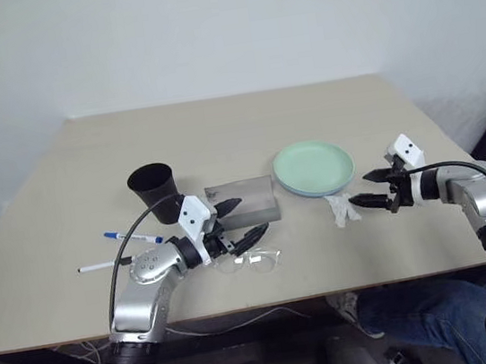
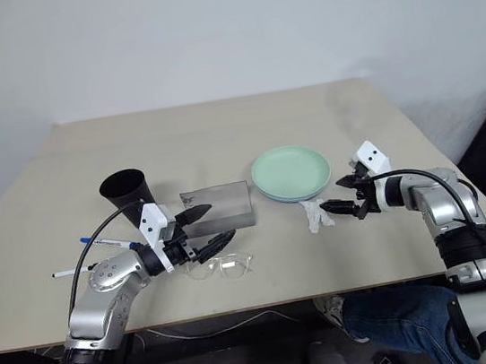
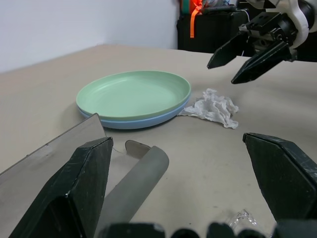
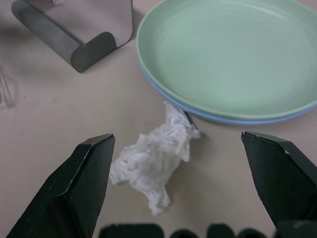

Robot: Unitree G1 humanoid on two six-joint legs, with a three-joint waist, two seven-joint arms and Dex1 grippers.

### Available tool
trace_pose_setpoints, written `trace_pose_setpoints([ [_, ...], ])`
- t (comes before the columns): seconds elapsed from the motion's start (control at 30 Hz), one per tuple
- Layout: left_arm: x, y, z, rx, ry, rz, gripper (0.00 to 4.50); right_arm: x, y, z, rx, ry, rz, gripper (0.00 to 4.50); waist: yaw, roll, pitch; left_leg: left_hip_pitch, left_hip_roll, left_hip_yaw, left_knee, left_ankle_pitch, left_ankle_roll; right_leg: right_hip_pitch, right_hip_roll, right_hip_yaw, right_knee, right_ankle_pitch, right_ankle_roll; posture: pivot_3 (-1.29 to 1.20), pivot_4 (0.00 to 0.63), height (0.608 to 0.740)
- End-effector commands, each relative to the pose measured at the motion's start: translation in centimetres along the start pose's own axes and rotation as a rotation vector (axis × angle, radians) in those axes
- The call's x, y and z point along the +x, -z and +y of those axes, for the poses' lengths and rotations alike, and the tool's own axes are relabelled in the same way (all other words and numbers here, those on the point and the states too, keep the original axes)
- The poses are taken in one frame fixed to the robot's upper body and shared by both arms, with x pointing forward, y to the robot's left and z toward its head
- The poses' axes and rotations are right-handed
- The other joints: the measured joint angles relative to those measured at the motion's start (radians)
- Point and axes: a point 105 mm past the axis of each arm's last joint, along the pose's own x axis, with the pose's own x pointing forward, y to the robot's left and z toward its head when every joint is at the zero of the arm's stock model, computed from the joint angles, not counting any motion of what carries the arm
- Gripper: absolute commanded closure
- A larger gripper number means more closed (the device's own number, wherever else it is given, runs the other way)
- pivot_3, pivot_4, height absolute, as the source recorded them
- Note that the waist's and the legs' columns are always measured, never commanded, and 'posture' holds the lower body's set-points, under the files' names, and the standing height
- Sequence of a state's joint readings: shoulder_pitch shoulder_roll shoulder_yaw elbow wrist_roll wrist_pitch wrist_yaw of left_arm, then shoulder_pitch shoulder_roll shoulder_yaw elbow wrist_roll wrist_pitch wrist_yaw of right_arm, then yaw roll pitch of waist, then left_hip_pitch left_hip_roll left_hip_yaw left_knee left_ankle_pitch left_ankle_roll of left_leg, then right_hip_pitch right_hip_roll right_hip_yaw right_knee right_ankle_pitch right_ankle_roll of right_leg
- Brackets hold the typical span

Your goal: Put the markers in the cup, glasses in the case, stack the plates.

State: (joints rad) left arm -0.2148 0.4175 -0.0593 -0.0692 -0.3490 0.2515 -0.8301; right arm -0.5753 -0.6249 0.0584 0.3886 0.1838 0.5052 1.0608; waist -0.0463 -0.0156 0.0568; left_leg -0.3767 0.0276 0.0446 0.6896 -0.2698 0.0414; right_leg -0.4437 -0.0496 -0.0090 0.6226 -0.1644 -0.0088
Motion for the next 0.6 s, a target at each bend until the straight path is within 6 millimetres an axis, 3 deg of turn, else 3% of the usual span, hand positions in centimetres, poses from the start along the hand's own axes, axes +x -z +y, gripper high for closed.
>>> trace_pose_setpoints([
  [0.03,0.5,-1.5,0.0,0.048,0.014,-0.043,0.00,1.0,-0.6,0.8,-0.031,0.002,-0.009,0.07,0.001,0.000,0.000,0.000,0.000,0.000,0.000,0.000,0.000,0.000,0.000,0.000,0.000,0.000,0.000,0.00,0.000,0.721],
  [0.4,0.3,-1.5,0.0,0.051,0.007,-0.044,0.00,3.0,1.2,0.6,-0.028,0.065,0.054,0.07,0.001,0.000,0.000,-0.001,-0.001,0.000,0.002,0.000,0.000,0.000,0.000,0.000,0.000,0.000,0.000,0.00,0.000,0.721],
  [0.53,0.3,-1.4,0.0,0.051,0.007,-0.043,0.00,3.0,1.2,0.5,-0.030,0.069,0.052,0.93,0.001,0.000,0.000,-0.001,0.000,0.000,0.001,0.000,0.000,0.000,0.000,0.000,0.000,0.000,0.000,0.00,0.000,0.721],
  [0.6,0.3,-1.4,0.0,0.052,0.007,-0.042,0.00,2.9,1.1,0.6,-0.035,0.063,0.050,1.68,0.001,0.000,0.000,-0.001,0.000,0.000,0.002,0.000,0.000,0.000,0.000,0.000,0.000,0.000,0.000,0.00,0.000,0.721],
])
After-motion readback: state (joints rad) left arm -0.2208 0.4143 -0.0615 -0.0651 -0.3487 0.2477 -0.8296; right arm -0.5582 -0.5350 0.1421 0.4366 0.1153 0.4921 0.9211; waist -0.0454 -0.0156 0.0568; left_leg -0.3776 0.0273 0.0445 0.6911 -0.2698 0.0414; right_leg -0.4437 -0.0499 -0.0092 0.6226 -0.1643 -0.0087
